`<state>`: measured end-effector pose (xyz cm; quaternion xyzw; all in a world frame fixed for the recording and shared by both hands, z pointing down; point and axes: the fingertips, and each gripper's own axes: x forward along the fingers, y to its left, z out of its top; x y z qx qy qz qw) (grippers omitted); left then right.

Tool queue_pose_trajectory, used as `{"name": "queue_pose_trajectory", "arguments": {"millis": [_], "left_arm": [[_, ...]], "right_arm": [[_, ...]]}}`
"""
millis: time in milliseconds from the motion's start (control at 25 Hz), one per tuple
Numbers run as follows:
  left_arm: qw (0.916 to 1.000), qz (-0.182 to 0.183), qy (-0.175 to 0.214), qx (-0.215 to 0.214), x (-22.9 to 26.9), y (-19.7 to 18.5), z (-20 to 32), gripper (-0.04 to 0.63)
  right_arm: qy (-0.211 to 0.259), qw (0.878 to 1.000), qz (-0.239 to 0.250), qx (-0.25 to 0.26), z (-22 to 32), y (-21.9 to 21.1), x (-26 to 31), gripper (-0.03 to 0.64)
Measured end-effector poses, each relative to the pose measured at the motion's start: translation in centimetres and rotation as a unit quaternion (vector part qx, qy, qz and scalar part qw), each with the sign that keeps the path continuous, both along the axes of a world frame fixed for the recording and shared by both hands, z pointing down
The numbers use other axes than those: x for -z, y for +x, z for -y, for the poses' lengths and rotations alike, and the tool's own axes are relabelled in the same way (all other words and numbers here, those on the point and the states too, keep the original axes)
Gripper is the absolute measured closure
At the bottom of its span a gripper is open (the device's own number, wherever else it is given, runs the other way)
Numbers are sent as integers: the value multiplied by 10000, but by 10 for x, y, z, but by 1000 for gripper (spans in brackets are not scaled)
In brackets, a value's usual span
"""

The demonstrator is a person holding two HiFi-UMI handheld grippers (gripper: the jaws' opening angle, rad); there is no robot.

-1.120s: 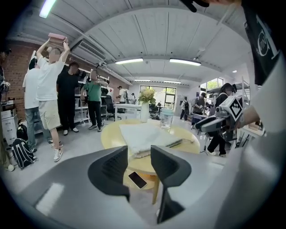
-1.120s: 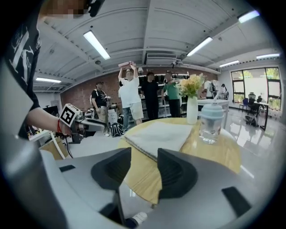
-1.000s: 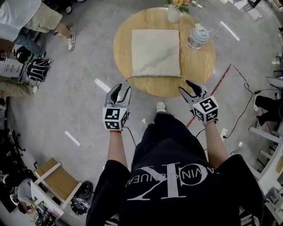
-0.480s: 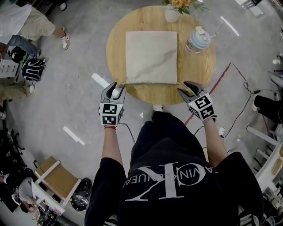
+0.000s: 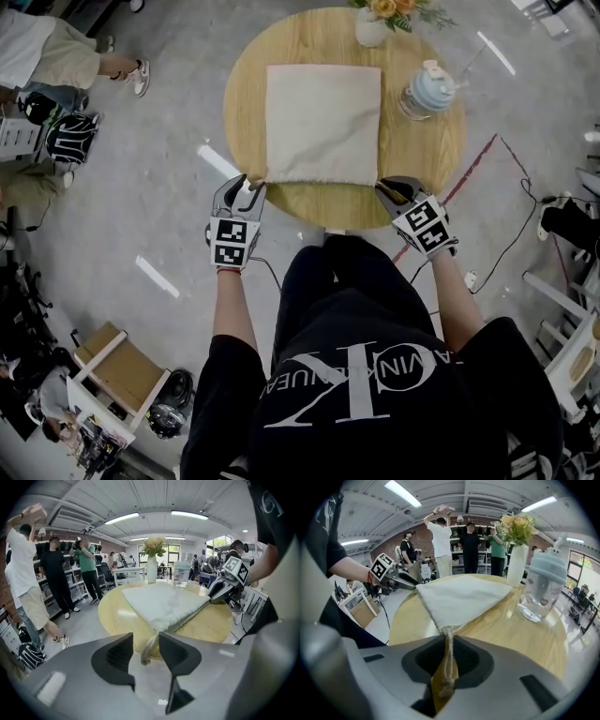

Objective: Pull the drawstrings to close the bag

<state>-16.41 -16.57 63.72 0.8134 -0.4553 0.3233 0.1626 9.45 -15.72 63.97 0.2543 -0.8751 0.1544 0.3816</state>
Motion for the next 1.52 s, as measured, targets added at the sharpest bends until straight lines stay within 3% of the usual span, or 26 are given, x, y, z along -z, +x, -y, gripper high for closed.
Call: {"name": "queue_pose_trajectory", "arguments": {"millis": [160,440,720,880,920,1120,1280,1520], "left_arm": [[9989,222,-137,-394,-7,5,-1,437],[9895,778,-436,-1138,-18,7,-2,437],[9800,513,-1138,-1551,-22,14,-6,486],[9838,317,-1204,-1292,-22,13,-5,513],[9847,314,-1200,-1221,-22,12,-4,548],[9863,968,-819,-1056,-19,6,1,574],[9924,965,-441,-630,1,-4,17,575],[9934,1086,313,-209,47,-17,47,575]], "right_arm": [[-2,10000,9,-40,0,1,-1,586],[10,9991,208,-359,3,-1,9,589],[25,9952,361,-913,8,-1,17,589],[212,9936,204,-1093,13,0,22,590],[274,9934,118,-1110,13,0,23,591],[692,9935,-456,-776,16,-3,33,591],[1133,9878,-998,-381,21,-5,46,591],[1650,9763,-1342,-398,37,-8,68,592]]}}
